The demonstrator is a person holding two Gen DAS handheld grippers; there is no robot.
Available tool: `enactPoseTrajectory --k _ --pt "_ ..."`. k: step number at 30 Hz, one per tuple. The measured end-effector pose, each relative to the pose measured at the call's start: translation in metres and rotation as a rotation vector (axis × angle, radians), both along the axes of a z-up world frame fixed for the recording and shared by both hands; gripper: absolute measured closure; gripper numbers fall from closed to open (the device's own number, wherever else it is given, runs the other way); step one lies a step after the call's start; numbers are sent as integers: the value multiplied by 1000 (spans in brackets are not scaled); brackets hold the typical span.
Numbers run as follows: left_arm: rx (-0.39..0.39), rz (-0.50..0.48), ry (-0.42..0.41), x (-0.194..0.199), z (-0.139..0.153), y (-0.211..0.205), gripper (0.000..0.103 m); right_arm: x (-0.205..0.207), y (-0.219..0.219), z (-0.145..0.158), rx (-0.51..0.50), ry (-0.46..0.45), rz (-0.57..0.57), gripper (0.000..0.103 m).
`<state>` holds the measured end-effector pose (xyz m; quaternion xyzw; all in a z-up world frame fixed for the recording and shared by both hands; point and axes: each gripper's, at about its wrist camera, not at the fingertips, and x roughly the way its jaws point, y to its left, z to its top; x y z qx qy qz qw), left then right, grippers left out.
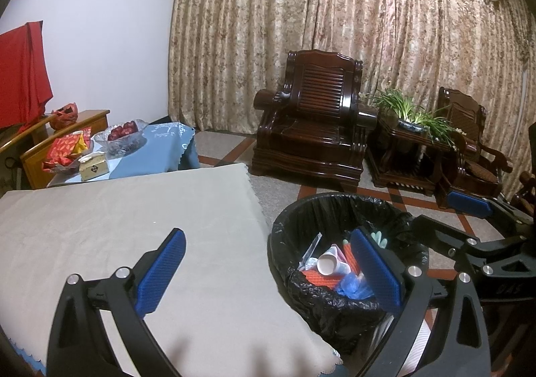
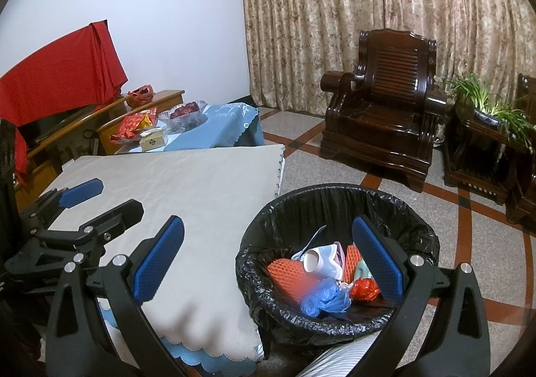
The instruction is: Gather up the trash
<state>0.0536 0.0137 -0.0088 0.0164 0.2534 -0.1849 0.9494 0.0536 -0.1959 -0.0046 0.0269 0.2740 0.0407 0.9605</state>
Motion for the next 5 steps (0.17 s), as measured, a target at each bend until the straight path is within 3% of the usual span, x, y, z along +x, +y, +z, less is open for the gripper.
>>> enactPoseTrajectory --k 5 --pt "2 -1 0 0 0 1 6 -1 1 -1 1 2 1 5"
